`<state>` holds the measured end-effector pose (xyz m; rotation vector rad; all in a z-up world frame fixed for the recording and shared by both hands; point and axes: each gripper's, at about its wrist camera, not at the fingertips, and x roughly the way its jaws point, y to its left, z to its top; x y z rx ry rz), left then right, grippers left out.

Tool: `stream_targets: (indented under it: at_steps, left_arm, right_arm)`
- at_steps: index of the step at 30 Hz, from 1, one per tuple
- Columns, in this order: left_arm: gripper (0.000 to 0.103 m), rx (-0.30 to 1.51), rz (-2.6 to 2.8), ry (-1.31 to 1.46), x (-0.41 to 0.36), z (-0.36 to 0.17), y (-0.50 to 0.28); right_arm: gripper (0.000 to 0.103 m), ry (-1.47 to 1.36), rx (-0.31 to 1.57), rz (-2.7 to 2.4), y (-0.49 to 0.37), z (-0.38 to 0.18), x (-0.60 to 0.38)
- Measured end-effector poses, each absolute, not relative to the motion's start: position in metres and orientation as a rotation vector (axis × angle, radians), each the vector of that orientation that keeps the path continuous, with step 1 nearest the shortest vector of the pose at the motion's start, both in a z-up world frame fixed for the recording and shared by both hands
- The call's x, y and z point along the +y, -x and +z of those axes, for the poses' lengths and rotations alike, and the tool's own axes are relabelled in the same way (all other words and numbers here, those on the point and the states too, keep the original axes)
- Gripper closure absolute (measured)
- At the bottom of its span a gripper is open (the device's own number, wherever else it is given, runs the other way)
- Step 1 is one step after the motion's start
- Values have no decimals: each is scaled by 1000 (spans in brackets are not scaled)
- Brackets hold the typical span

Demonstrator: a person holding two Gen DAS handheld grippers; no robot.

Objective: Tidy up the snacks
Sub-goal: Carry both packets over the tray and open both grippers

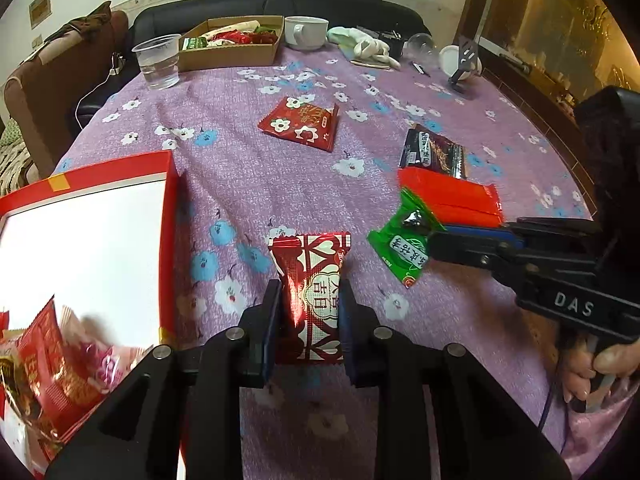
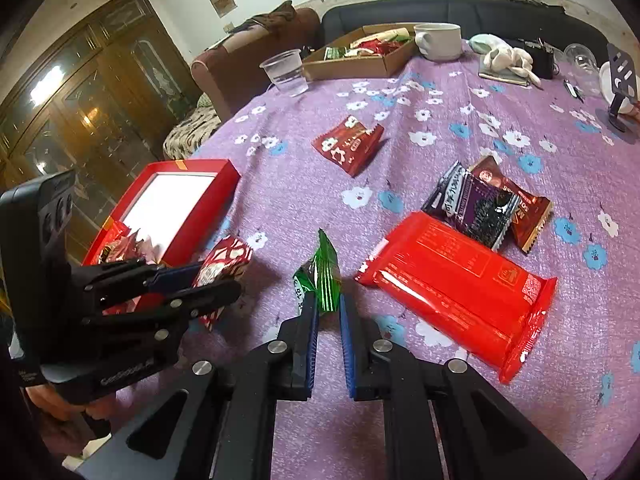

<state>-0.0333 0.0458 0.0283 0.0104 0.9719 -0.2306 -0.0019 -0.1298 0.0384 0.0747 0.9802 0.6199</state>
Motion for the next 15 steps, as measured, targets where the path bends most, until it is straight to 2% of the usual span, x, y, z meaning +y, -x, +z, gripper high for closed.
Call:
stream_targets:
  at_steps: [15]
  left_arm:
    - [79, 917, -244, 44, 66, 48, 46]
  right_arm:
    - [93, -189, 929, 690, 9, 57, -127]
